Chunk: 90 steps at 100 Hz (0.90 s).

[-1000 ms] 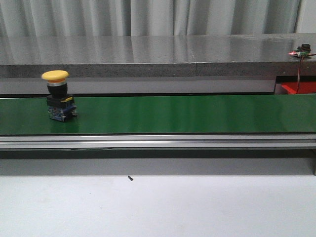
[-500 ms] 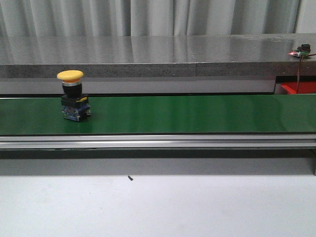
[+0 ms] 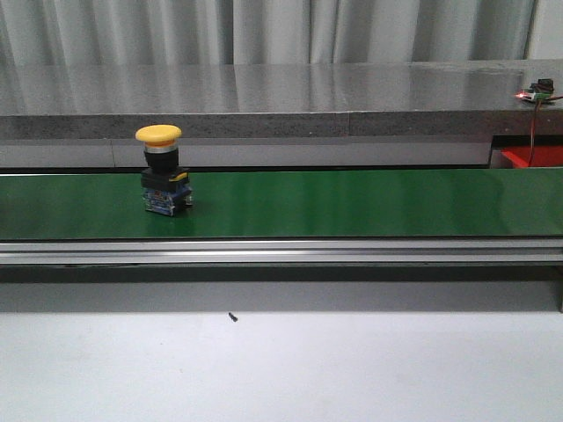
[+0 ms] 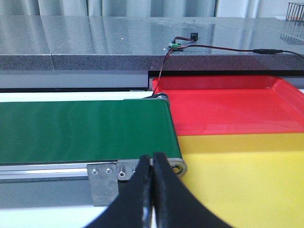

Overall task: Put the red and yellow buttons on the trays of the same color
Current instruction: 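Grasp a red button with the left gripper and set it on the conveyor, then move the right gripper above the yellow button arriving on the belt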

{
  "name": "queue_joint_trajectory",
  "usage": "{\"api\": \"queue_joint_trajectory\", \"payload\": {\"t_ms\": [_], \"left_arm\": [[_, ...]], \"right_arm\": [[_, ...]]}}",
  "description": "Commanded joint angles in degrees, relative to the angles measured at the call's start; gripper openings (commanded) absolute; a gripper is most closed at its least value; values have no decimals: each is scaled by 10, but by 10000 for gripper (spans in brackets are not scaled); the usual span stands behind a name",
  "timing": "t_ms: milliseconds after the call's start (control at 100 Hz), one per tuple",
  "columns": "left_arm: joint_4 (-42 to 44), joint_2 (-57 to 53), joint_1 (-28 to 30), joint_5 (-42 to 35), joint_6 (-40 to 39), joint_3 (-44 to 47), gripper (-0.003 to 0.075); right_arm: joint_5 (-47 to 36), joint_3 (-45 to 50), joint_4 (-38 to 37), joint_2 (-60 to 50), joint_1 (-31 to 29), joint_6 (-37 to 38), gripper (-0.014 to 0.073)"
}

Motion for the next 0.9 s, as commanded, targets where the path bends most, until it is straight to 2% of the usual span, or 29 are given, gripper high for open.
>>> {"api": "queue_joint_trajectory", "payload": {"t_ms": [0,120,320,890], "left_arm": [[2,-53,-38,-14,2,-3,193],[2,-92,-82,-13,2,22,-21],[5,-167,-127,-27,2,87,-20],[8,-443,-127,-147,0,368,-20]], "right_arm": [[-45,-10,-6,-10,-2,-2,-109],[-45,-10,-6,-10,-2,-2,-109],[-45,-10,-6,-10,-2,-2,-109],[-48,-10,-6,-10,-2,-2,-109]]}}
